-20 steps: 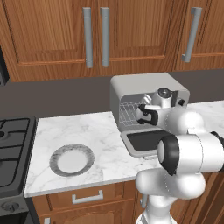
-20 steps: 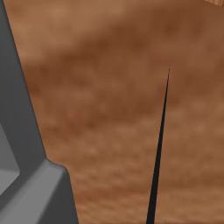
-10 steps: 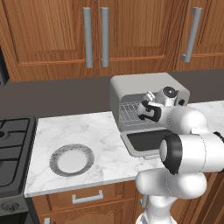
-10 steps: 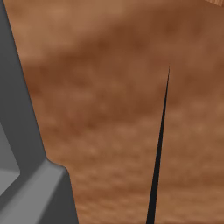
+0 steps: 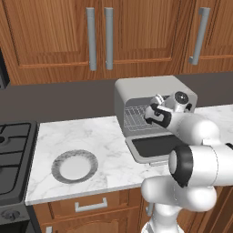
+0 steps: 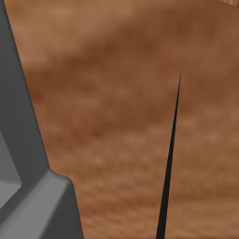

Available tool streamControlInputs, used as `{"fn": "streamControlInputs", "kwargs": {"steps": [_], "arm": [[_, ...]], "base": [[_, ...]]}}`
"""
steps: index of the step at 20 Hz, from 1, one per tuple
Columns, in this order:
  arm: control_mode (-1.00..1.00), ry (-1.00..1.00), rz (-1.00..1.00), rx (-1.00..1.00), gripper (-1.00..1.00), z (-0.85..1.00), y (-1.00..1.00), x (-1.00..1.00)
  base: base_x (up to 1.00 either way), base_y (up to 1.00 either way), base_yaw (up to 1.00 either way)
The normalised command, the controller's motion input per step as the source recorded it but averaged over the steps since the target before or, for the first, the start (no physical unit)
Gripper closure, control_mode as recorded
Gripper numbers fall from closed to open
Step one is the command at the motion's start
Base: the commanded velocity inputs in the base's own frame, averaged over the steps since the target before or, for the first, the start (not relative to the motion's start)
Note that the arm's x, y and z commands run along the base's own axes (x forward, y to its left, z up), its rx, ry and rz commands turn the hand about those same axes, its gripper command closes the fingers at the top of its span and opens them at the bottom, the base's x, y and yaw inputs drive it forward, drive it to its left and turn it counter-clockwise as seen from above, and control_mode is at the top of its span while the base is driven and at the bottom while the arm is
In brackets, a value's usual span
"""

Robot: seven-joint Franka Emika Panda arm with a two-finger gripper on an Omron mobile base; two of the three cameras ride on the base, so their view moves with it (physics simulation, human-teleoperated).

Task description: Pick up the bagel from the plate, place it on the toaster oven rack, close the door, and set the timer.

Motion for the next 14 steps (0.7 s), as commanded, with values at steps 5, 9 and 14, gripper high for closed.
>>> {"fn": "streamControlInputs", "kwargs": {"steps": [5,9,14], "arm": [[-1.0,0.13,0.14,0.0,-1.0,0.29,-0.19,-0.28],[-1.0,0.26,0.21,-0.01,-1.0,0.03,-0.31,-0.44],[-1.0,0.19,0.31,-0.08,-1.0,0.0,-0.15,-0.59]], "base": [[0.0,0.0,0.0],[0.0,0.0,0.0],[0.0,0.0,0.0]]}}
